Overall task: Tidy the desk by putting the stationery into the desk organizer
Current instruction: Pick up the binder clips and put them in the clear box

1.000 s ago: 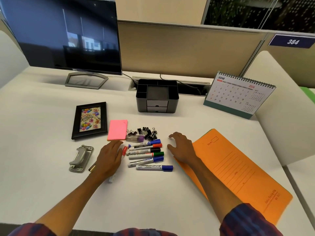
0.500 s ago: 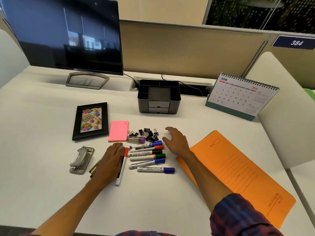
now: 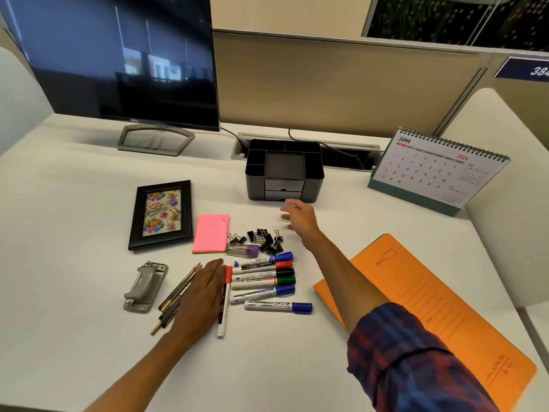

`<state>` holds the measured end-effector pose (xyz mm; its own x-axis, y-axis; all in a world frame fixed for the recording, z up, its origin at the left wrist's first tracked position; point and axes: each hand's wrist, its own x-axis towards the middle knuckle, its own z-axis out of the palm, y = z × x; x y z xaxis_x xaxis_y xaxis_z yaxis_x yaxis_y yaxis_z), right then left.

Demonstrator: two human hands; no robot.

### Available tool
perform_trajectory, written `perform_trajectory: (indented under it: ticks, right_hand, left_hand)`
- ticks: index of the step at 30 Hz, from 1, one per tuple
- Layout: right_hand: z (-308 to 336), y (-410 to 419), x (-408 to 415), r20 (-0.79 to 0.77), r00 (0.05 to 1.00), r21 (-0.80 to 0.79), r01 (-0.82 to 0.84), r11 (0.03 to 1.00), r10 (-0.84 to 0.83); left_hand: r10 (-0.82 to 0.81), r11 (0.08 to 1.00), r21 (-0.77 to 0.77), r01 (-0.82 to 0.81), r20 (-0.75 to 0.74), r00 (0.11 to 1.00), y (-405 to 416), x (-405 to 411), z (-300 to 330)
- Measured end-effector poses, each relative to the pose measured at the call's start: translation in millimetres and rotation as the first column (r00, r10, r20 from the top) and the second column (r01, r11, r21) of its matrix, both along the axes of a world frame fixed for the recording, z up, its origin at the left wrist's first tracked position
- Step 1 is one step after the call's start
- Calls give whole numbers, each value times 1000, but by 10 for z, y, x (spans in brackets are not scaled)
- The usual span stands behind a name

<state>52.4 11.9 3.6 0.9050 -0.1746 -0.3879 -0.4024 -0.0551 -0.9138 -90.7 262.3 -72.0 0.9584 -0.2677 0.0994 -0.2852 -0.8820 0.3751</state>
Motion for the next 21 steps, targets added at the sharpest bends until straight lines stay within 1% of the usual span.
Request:
perform_trajectory:
  ticks: [4,9,15,21]
  right_hand:
    - [12,91,115,-83,995,160,63,985,-50]
    - [3,123,174,-133,990,283,91,955,-54]
    - [32,212,240,-168,982,433,157,888,-91]
    - [37,317,242,-202,957,552,286,783,-208]
  left_hand:
    - [8,1000,1,-8,4,1000,5,-8,-2]
    - [8,1000,-12,-8,11,1000,-13,-11,12]
    - [23,1000,-14,-23,10,1000,-17,-15,9]
    - [21,1000,-19,-21,15,1000,-13,-11,-10]
